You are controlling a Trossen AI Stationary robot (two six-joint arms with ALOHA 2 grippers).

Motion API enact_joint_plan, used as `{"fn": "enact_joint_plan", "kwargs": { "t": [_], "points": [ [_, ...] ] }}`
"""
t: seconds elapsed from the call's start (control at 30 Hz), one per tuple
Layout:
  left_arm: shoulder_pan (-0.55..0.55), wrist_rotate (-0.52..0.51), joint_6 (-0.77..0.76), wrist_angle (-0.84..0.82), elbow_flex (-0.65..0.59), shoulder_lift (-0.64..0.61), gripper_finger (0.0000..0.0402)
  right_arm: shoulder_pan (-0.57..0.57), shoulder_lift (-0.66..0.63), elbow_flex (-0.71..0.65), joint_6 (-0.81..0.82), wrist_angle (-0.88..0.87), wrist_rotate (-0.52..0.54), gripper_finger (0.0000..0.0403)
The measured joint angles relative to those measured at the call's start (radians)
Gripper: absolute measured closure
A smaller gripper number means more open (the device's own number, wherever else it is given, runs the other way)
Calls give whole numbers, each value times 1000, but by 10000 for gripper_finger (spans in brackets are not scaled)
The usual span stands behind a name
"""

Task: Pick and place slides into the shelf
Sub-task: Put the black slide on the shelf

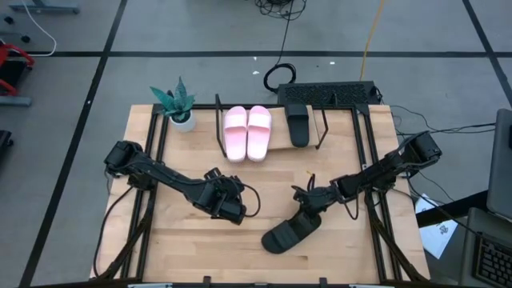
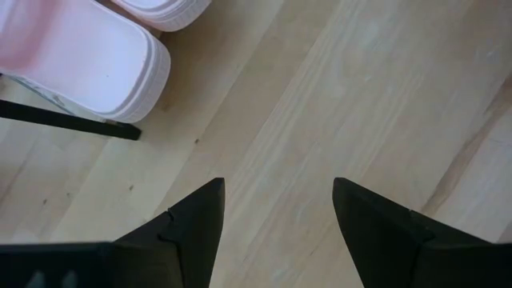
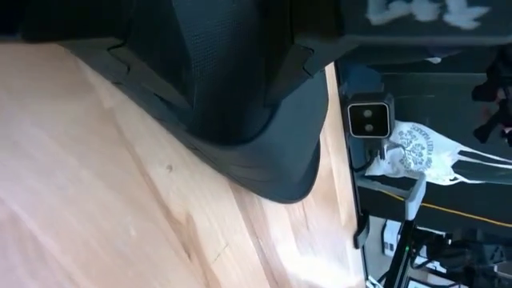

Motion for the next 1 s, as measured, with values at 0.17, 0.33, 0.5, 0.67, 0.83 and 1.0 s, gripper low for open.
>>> {"fn": "enact_joint_plan", "kwargs": {
  "t": [0.17, 0.33, 0.5, 0.67, 0.83, 1.0],
  "points": [
    [0, 0, 1, 0, 0, 0, 165, 12, 0, 0, -1, -29, -30, 261],
    [0, 0, 2, 0, 0, 0, 165, 13, 0, 0, 0, -23, -30, 261],
    [0, 0, 2, 0, 0, 0, 165, 13, 0, 0, -1, -38, -30, 261],
    [0, 0, 2, 0, 0, -1, 165, 6, 0, 0, 0, -39, -32, 261],
    [-1, 0, 2, 0, 0, -1, 165, -30, 0, 0, 0, -47, -103, 246],
    [-1, 0, 2, 0, 0, -1, 165, -83, -2, 0, -21, -101, -188, 213]
  ]
}}
